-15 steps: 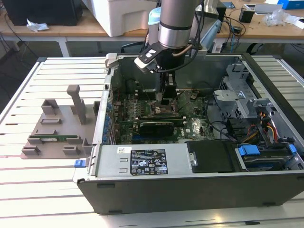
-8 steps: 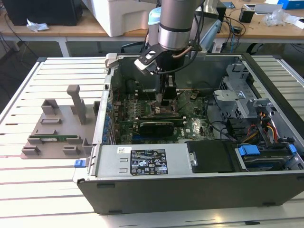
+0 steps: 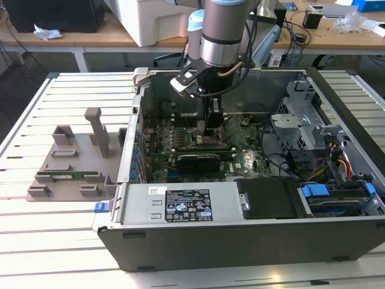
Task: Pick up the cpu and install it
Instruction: 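Place the cpu into insertion slot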
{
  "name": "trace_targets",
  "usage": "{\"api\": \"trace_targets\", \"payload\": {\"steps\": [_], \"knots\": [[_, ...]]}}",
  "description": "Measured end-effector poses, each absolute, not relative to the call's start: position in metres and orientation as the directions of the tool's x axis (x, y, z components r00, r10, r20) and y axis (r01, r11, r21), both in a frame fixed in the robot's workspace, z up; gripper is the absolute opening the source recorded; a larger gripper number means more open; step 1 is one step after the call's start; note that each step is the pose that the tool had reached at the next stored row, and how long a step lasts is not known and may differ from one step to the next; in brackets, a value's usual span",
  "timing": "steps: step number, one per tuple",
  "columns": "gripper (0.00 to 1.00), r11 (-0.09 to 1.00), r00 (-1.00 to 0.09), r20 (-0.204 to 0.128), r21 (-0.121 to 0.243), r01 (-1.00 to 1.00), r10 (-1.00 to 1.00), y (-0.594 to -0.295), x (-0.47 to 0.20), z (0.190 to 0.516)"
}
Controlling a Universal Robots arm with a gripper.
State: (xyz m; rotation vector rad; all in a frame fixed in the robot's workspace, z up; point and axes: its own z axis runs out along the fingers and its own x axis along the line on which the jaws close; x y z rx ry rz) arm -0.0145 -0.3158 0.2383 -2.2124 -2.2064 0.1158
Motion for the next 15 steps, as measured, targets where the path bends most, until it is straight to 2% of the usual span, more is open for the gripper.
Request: {"api": "trace_targets", "payload": {"steps": [15], "knots": [[0.55,-0.002,0.0,-0.042,-0.063,0.998,0.999,-0.31,-0.014,0.218]]}}
